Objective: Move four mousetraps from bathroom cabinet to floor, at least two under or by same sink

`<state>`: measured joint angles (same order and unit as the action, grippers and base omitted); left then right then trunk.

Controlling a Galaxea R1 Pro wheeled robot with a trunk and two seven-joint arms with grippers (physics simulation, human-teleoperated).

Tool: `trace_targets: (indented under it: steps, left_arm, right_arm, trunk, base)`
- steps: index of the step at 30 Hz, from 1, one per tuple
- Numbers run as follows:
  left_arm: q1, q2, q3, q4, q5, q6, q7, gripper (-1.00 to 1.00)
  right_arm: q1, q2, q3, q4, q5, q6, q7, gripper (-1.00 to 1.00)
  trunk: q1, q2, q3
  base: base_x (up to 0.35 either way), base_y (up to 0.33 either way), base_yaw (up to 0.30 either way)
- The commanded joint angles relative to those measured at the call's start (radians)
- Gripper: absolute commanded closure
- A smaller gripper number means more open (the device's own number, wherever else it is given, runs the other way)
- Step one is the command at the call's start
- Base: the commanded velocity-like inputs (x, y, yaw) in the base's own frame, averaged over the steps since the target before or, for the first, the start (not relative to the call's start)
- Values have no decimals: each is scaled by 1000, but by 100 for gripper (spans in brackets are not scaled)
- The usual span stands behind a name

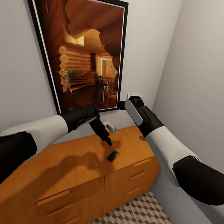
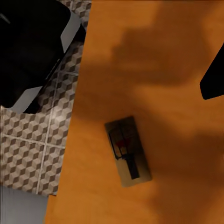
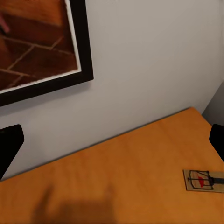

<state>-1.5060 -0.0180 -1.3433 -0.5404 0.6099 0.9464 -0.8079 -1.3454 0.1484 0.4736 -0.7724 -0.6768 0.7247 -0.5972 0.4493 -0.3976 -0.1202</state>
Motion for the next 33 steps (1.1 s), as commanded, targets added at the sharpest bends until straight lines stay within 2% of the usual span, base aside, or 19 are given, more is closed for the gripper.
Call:
trace_targets:
  steps: [1, 6, 10, 18, 33]
  left_arm:
    - [-2, 2, 13, 1, 3, 2, -1, -100]
    - [-2, 9, 92, 6, 2, 0, 17, -100]
    - [-2, 12, 122, 7, 2, -1, 50, -100]
    - [1, 12, 140, 8, 3, 1, 89, -100]
    - [1, 11, 147, 9, 6, 3, 97, -100]
  right_arm:
    - [-2, -1, 3, -1, -10, 0, -10, -100]
    - [-1, -1, 3, 0, -10, -5, -10, -100]
    - [-1, -2, 3, 0, -10, -7, -10, -100]
    - [7, -3, 3, -4, -10, -8, -8, -100]
    - [21, -3, 3, -10, -10, -8, -8, -100]
  trunk:
    - [1, -2, -2]
    - [1, -2, -2]
    - [1, -2, -2]
    - [1, -2, -2]
    - [1, -2, -8]
  base:
    - [0, 0, 0]
    - [0, 0, 0]
    - [0, 0, 0]
    - [0, 0, 0]
    - [0, 0, 51]
